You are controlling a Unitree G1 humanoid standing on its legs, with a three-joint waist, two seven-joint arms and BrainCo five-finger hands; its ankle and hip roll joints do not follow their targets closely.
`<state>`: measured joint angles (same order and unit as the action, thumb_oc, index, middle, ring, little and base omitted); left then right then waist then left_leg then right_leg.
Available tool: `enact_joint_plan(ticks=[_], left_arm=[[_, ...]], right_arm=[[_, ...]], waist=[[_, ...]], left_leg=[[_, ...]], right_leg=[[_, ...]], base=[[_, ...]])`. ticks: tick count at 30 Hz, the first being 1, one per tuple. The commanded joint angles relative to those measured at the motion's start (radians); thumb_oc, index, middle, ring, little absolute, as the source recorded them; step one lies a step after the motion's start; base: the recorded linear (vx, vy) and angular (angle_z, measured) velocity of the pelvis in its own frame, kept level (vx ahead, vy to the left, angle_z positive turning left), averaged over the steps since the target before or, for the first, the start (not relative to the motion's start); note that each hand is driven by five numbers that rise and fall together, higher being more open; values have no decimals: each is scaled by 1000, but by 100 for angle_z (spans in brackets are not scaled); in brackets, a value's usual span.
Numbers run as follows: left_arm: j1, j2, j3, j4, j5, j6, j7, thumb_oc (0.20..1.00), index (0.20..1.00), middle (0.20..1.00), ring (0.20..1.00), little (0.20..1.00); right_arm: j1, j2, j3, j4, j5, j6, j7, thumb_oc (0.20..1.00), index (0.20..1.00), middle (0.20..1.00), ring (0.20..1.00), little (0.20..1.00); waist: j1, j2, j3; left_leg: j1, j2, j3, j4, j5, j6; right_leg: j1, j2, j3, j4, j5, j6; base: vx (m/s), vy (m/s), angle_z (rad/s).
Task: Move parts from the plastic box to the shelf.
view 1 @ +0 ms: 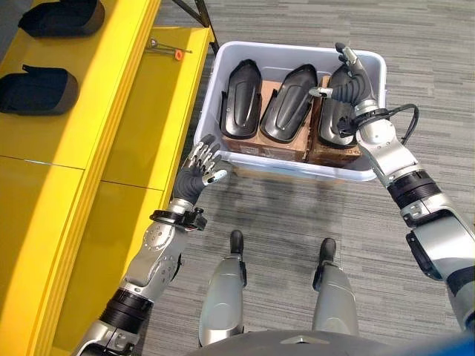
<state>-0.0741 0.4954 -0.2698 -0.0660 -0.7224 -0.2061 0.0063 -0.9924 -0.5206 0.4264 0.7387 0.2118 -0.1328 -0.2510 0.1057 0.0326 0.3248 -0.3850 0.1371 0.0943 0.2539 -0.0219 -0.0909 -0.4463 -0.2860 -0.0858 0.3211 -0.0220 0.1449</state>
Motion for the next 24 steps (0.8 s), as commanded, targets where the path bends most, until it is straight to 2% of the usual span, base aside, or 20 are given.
enact_joint_plan(ticks=[1,9,19,24], left_arm=[[-3,50,-22,-139,-16,-64,4,1000,1000,1000,1000,1000],[-30,70,-49,-145,-22,-68,8,1000,1000,1000,1000,1000],[-44,74,-61,-153,-26,-75,21,1000,1000,1000,1000,1000],[-40,76,-52,-147,-23,-85,31,1000,1000,1000,1000,1000]], right_arm=[[-134,-13,14,55,55,-27,-54,1000,1000,1000,1000,1000],[-240,42,76,302,116,-13,-7,1000,1000,1000,1000,1000],[-260,108,71,456,148,-1,5,1000,1000,1000,1000,1000],[-245,156,76,505,138,12,20,1000,1000,1000,1000,1000]], waist=[[10,5,-7],[39,22,29],[70,39,43],[87,61,51]], left_leg=[[-31,33,-50,78,-46,0],[-89,14,-80,105,-41,8],[-135,7,-108,116,-31,11],[-154,-1,-117,126,-28,13]], right_leg=[[58,-25,2,27,-13,17],[32,-33,-18,54,-20,12],[7,-34,-38,78,-27,8],[-7,-36,-40,93,-34,6]], base=[[-9,24,14],[-28,1,9],[-25,-8,11],[-27,15,5]])
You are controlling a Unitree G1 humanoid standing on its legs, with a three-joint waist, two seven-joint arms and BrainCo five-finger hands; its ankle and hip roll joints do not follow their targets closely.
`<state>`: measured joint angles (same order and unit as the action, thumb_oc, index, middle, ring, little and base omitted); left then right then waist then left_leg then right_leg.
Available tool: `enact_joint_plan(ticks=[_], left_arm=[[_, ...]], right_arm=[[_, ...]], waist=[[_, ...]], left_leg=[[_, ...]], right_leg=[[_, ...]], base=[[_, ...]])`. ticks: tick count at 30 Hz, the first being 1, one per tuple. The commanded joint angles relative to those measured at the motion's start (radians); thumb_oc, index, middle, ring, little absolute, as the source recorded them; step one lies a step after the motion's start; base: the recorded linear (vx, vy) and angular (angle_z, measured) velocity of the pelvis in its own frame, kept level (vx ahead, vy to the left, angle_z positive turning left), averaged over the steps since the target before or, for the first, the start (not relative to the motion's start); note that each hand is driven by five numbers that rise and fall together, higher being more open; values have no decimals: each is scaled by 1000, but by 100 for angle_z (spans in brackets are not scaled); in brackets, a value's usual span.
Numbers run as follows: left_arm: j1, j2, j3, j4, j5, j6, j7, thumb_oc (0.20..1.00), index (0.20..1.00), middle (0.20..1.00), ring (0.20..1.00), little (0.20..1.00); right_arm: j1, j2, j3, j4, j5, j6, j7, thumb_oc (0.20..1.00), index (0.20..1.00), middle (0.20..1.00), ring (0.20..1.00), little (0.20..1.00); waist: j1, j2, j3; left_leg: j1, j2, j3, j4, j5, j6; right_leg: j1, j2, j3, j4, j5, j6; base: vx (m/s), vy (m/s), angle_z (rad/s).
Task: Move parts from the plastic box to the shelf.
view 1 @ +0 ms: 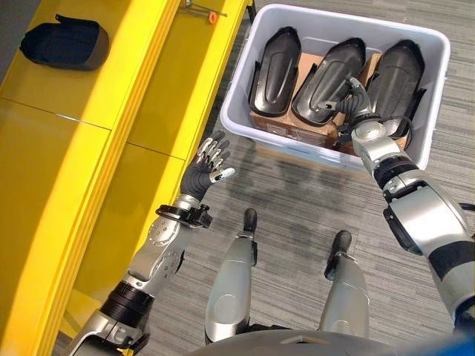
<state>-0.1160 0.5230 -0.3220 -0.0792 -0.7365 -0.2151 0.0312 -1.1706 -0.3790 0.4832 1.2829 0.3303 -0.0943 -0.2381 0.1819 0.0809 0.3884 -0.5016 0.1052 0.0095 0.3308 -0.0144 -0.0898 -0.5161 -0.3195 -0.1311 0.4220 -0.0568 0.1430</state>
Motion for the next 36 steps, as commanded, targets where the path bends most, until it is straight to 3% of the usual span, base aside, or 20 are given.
enact_joint_plan(ticks=[1,8,11,21,26,36], left_arm=[[2,47,1,-134,-9,-78,8,1000,1000,1000,1000,1000],[3,39,10,-125,-8,-81,8,1000,1000,1000,1000,1000],[18,41,21,-119,-13,-83,10,1000,1000,1000,1000,1000],[42,56,35,-128,-25,-78,8,1000,1000,1000,1000,1000],[45,55,37,-129,-24,-76,6,1000,1000,1000,1000,1000],[44,56,31,-133,-19,-84,23,1000,1000,1000,1000,1000]], right_arm=[[-60,24,23,-45,17,-26,11,1000,1000,1000,1000,1000],[18,56,82,-202,-17,-34,50,1000,1000,1000,1000,1000],[62,25,92,-426,15,-54,59,1000,1000,1000,1000,1000],[106,-102,14,-806,-35,-100,0,1000,1000,1000,1000,1000],[120,-137,-46,-846,-104,-103,-60,1000,1000,1000,1000,1000],[106,-151,-136,-723,-151,-96,-173,1000,1000,1000,1000,1000]], waist=[[11,14,-12],[3,16,-8],[-11,10,-5],[-42,-7,-6],[-52,-7,-8],[-56,8,11]], left_leg=[[-39,31,-32,50,-35,12],[-45,31,-29,50,-32,13],[-43,37,-21,49,-31,10],[-35,41,-9,47,-34,9],[-36,42,-10,47,-36,9],[-50,44,-7,46,-34,9]], right_leg=[[62,-2,6,-10,1,8],[47,1,15,-6,2,5],[41,1,23,-6,5,4],[42,0,31,-14,9,5],[42,-1,34,-14,9,6],[26,3,37,-10,7,7]], base=[[-27,11,6],[-4,1,1],[-14,10,-11],[0,0,0],[1,0,-2],[1,-1,0]])
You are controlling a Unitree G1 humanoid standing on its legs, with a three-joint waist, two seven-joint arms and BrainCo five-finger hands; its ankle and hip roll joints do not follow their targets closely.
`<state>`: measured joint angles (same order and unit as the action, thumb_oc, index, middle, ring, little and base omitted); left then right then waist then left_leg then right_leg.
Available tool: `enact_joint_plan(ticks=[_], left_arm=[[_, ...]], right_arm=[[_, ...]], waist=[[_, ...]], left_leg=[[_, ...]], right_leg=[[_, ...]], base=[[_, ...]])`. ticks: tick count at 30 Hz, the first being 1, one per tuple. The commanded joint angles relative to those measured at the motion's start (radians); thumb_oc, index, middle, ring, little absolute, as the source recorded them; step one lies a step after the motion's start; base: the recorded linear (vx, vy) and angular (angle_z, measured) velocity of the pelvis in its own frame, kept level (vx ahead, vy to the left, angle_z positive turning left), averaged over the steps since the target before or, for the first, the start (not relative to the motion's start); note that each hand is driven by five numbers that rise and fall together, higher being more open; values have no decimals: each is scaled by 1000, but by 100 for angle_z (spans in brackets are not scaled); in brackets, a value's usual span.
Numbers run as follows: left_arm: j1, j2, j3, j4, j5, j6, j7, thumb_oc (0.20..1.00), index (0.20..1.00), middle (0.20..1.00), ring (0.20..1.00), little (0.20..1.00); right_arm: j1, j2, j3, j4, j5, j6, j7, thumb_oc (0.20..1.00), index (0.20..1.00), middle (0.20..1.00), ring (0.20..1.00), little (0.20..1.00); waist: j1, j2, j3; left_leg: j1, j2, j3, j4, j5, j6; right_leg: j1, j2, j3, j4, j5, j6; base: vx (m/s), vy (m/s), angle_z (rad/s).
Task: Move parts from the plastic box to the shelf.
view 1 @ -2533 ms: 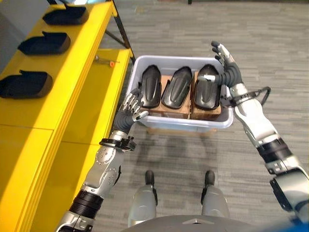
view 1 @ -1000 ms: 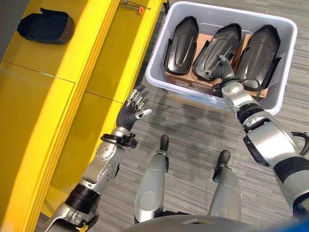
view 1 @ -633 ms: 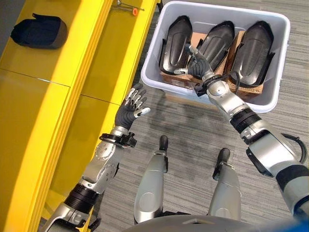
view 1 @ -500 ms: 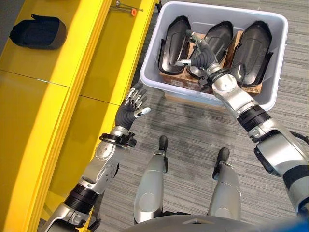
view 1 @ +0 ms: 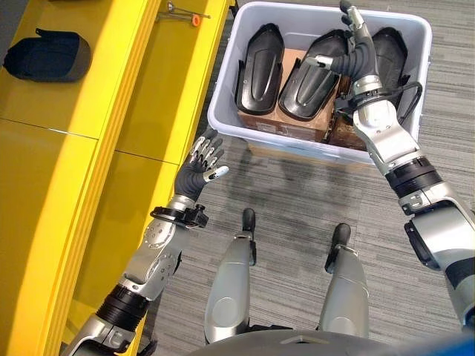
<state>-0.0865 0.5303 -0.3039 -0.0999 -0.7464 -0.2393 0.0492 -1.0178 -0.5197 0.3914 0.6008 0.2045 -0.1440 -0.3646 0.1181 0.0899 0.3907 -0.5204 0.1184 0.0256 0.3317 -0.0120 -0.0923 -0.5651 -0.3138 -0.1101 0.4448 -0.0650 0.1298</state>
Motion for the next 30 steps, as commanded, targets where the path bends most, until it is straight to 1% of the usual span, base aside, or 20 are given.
enact_joint_plan(ticks=[1,5,6,7,13,17,20,22,23,24,25,26,30], left_arm=[[13,48,12,-114,-8,-61,8,1000,1000,1000,1000,1000],[9,45,8,-113,-6,-63,13,1000,1000,1000,1000,1000],[12,37,11,-108,-5,-71,26,1000,1000,1000,1000,1000],[13,35,11,-111,-4,-72,27,1000,1000,1000,1000,1000],[15,39,3,-116,5,-75,40,1000,1000,1000,1000,1000],[13,38,-6,-120,3,-76,48,1000,1000,1000,1000,1000],[6,45,-17,-125,9,-79,61,1000,1000,1000,1000,1000],[4,48,-18,-128,11,-79,67,1000,1000,1000,1000,1000],[4,48,-19,-130,10,-78,69,1000,1000,1000,1000,1000],[3,48,-17,-131,10,-79,69,1000,1000,1000,1000,1000],[-4,47,-24,-129,10,-80,75,1000,1000,1000,1000,1000],[-6,47,-27,-128,9,-79,79,1000,1000,1000,1000,1000],[-26,53,-39,-129,11,-81,82,1000,1000,1000,1000,1000]], right_arm=[[-44,-7,-56,-26,-16,-50,-59,1000,1000,1000,1000,1000],[-35,-8,-65,-13,-14,-50,-72,1000,1000,1000,1000,1000],[-26,-14,-92,8,-11,-54,-102,1000,1000,1000,1000,1000],[-24,-17,-98,10,-15,-53,-110,1000,1000,1000,1000,1000],[-42,-28,-119,60,-4,-54,-143,1000,1000,1000,1000,1000],[-80,-31,-109,126,22,-52,-150,1000,1000,1000,1000,1000],[-132,-32,-99,230,54,-53,-164,1000,1000,1000,1000,1000],[-154,-29,-86,258,69,-52,-161,1000,1000,1000,1000,1000],[-163,-25,-83,284,76,-50,-161,1000,1000,1000,1000,1000],[-167,-26,-82,286,76,-52,-161,1000,1000,1000,1000,1000],[-187,-20,-68,315,86,-49,-157,1000,1000,1000,1000,1000],[-195,-17,-57,337,90,-45,-151,1000,1000,1000,1000,1000],[-251,14,22,434,100,-29,-92,1000,1000,1000,1000,1000]], waist=[[7,1,12],[4,6,20],[3,16,27],[3,19,29],[-3,31,48],[-7,35,63],[-6,44,83],[-7,46,91],[-5,46,90],[-7,47,95],[-6,47,102],[-5,47,102],[3,48,118]], left_leg=[[-36,31,-22,45,-36,11],[-46,32,-20,43,-35,11],[-67,30,-19,43,-33,11],[-72,30,-19,43,-32,11],[-113,29,-9,50,-35,15],[-140,29,-5,57,-36,15],[-168,26,-5,64,-36,15],[-181,26,-4,68,-36,16],[-174,25,-8,75,-66,10],[-187,25,-4,71,-37,16],[-198,23,-4,78,-40,16],[-191,23,-8,87,-70,10],[-205,18,-11,93,-70,12]], right_leg=[[69,-3,17,-31,15,20],[52,1,21,-26,15,20],[28,-2,22,-20,14,20],[21,-2,24,-19,15,19],[-33,2,38,-4,17,18],[-61,3,44,1,18,17],[-94,3,46,17,18,16],[-104,4,49,21,19,15],[-101,4,50,31,-6,21],[-112,4,48,25,19,15],[-118,6,49,26,18,14],[-110,6,50,35,-8,20],[-122,5,48,40,-4,20]], base=[[0,0,0],[7,-6,-3],[18,-6,-7],[0,0,0],[2,2,-1],[3,-3,-1],[0,0,0],[43,-1,1],[0,0,0],[0,0,0],[0,0,0],[92,-12,0],[23,-1,0]])
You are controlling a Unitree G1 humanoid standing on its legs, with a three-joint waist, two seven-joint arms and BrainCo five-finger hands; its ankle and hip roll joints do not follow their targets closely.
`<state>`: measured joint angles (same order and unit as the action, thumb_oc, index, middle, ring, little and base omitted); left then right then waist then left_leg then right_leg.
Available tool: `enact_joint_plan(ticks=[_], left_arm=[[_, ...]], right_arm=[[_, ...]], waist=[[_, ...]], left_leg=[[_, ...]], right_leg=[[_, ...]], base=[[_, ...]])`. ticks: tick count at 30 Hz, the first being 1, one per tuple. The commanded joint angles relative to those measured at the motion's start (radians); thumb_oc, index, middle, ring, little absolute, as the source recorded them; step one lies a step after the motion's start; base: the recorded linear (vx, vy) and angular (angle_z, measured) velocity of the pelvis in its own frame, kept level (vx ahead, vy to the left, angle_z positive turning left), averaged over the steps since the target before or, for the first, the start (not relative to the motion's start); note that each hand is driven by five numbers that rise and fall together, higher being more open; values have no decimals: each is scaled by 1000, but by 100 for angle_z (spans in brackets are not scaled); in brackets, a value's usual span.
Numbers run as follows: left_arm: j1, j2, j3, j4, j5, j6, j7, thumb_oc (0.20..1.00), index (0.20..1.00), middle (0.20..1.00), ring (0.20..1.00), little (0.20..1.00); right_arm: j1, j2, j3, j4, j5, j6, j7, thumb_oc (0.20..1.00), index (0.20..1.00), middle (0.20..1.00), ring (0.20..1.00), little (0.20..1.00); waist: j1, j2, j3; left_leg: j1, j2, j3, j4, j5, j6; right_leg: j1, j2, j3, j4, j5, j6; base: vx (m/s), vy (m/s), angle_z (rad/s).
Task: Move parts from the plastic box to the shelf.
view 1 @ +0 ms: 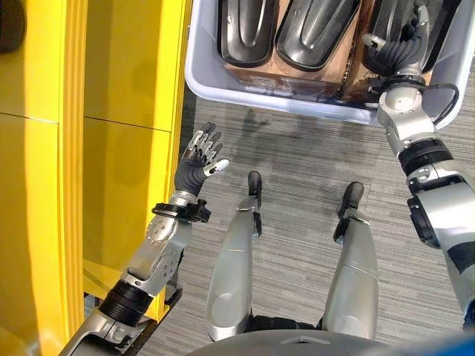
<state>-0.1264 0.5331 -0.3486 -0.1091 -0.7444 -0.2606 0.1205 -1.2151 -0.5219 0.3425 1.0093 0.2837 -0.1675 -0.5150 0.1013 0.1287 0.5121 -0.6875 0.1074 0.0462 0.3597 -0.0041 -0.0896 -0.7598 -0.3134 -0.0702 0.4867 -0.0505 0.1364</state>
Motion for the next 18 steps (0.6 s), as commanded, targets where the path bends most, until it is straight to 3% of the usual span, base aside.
enact_joint_plan(ticks=[1,9,18], left_arm=[[9,50,5,-120,7,-60,10,1000,1000,1000,1000,1000],[11,55,20,-117,4,-61,-4,1000,1000,1000,1000,1000],[23,45,41,-98,6,-62,-11,1000,1000,1000,1000,1000]], right_arm=[[-64,22,89,40,17,-1,71,1000,1000,1000,1000,1000],[-61,33,274,26,-169,48,176,1000,1000,1000,1000,1000],[56,-13,277,55,-301,79,193,1000,1000,1000,1000,1000]], waist=[[21,8,-1],[22,-13,3],[11,-34,5]], left_leg=[[-39,29,-32,64,-77,9],[-40,23,-36,71,-75,8],[-23,20,-38,75,-81,8]], right_leg=[[72,5,9,-3,-18,13],[80,8,2,-4,-14,11],[107,9,-4,-14,-8,12]], base=[[0,0,0],[3,2,3],[-4,5,3]])
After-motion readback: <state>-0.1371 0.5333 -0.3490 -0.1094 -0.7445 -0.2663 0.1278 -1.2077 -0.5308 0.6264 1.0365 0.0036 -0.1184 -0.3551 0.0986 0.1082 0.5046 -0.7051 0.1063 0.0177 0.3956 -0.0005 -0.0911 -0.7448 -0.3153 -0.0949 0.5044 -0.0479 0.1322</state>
